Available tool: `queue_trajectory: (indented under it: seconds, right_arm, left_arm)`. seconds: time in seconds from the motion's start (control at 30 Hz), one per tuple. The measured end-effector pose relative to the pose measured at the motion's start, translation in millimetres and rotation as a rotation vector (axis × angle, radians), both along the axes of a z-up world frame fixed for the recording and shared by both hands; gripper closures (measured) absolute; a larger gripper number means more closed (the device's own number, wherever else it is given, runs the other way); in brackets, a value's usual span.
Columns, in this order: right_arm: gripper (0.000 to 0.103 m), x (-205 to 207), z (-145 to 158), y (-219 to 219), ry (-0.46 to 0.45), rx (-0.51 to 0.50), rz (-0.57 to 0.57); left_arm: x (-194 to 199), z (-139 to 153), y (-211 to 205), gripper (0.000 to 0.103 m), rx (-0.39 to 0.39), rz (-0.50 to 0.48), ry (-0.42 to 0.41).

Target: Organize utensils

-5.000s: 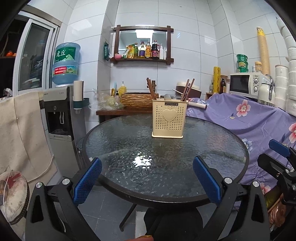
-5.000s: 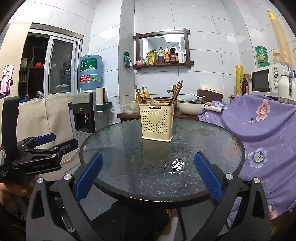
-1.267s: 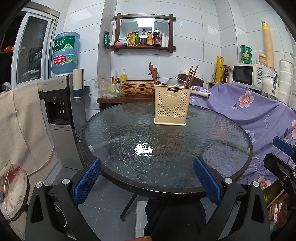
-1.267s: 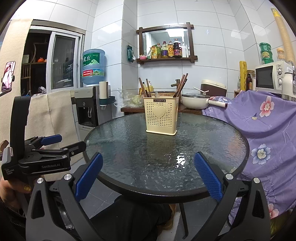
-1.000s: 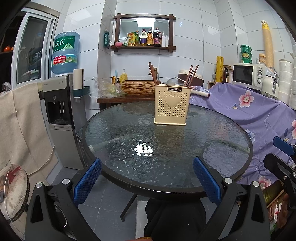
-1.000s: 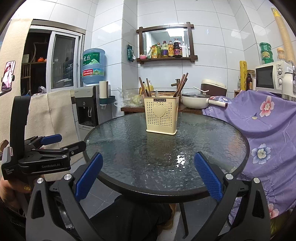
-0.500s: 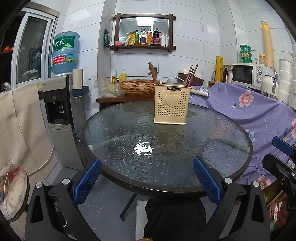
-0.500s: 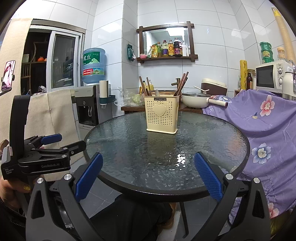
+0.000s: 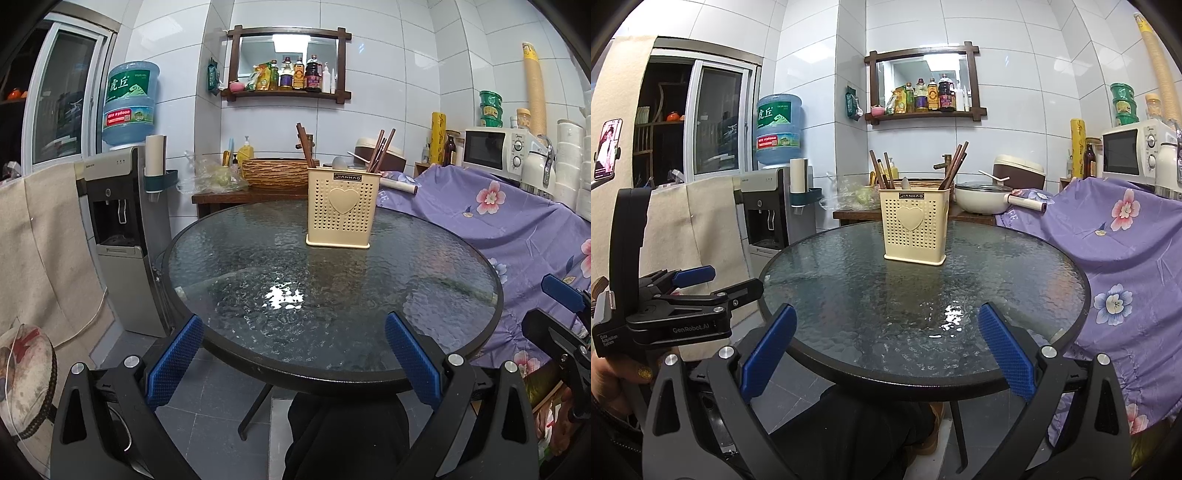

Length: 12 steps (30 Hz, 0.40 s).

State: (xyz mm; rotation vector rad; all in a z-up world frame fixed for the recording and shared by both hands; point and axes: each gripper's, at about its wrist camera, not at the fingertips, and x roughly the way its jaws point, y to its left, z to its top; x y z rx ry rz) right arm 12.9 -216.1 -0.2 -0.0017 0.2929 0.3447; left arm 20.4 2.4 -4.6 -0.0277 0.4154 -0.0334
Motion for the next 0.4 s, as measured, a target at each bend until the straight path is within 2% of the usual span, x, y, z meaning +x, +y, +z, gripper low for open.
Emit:
queue_trajectory:
  seconds: [0.4]
  right_arm:
    - [0.006,1.5,-0.8,-0.7,0.003,0.0,0.003]
  left_arm:
    - [0.2,0.6,3.5,0.006,0.004,-0.004,0.006]
